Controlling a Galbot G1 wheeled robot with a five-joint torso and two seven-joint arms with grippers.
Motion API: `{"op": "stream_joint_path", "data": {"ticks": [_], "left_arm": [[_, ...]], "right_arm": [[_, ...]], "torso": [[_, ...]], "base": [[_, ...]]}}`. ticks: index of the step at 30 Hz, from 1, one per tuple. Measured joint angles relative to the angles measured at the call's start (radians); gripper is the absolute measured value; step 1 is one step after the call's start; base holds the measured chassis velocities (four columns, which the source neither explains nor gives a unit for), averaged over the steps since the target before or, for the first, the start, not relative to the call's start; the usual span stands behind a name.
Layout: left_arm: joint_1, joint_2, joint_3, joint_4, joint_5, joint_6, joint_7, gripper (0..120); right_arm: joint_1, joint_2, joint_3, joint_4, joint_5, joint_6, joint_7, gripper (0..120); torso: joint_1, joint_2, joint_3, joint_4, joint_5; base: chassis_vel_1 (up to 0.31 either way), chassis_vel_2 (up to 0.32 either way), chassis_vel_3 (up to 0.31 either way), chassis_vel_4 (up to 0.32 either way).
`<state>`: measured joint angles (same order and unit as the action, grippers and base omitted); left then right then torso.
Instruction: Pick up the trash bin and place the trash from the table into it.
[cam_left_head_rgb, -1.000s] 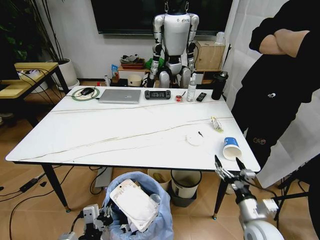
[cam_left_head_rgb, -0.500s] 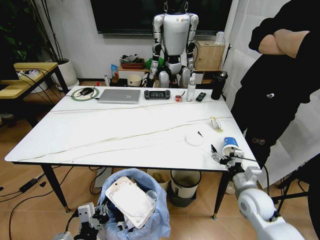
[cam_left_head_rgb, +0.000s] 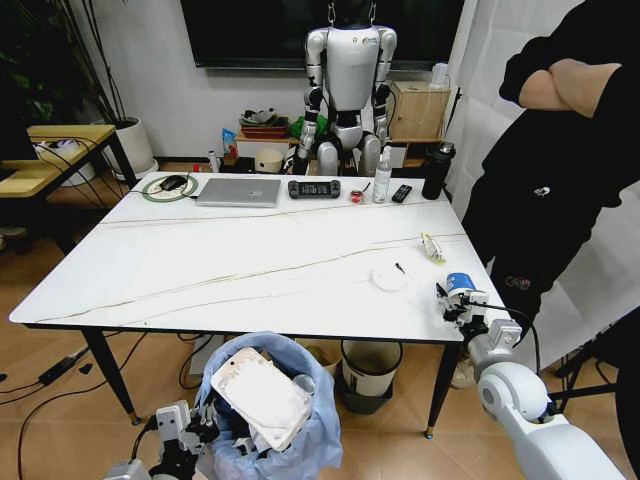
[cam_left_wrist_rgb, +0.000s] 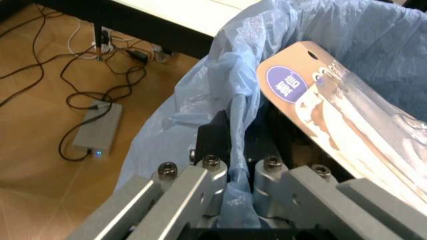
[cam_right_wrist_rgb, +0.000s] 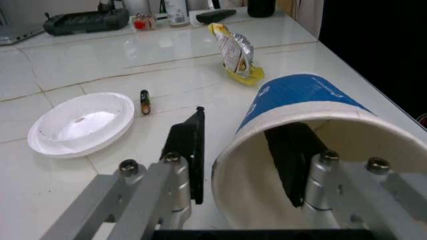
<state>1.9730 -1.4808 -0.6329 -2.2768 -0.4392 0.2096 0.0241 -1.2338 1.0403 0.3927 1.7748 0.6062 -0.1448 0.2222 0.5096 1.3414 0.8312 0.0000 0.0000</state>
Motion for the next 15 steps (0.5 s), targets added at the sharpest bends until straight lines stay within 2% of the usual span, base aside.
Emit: {"op": "stream_joint_path", "data": {"ticks": [2,6,7,8,15], "left_arm": [[-0.001,0.000,0.001,0.001,0.000,0.000,0.000,0],[-0.001,0.002,0.003,0.003,-0.001,0.001,0.000,0],[-0.001,0.002,0.003,0.003,-0.001,0.001,0.000,0],[-0.001,0.002,0.004,0.004,-0.002,0.000,0.000,0],[-0.002,0.005,0.008,0.005,-0.003,0.001,0.000,0]], "right_arm": [[0.000,0.000,0.001,0.000,0.000,0.000,0.000,25],[-0.004,0.001,0.004,0.000,-0.002,0.000,-0.001,8],[-0.004,0.001,0.004,0.000,-0.002,0.000,-0.001,8],[-0.004,0.001,0.004,-0.001,-0.003,0.000,-0.002,1],[-0.012,0.000,0.014,0.006,-0.007,0.007,-0.012,0]], "torso": [[0.000,0.000,0.000,0.0000,-0.0001],[0.000,0.000,0.000,-0.0001,0.0000],[0.000,0.000,0.000,-0.0001,0.0000],[0.000,0.000,0.000,0.0000,0.0000],[0.000,0.000,0.000,0.0001,0.0002]], "base": [[0.000,0.000,0.000,0.000],[0.000,0.000,0.000,0.000],[0.000,0.000,0.000,0.000],[0.000,0.000,0.000,0.000],[0.000,0.000,0.000,0.000]]}}
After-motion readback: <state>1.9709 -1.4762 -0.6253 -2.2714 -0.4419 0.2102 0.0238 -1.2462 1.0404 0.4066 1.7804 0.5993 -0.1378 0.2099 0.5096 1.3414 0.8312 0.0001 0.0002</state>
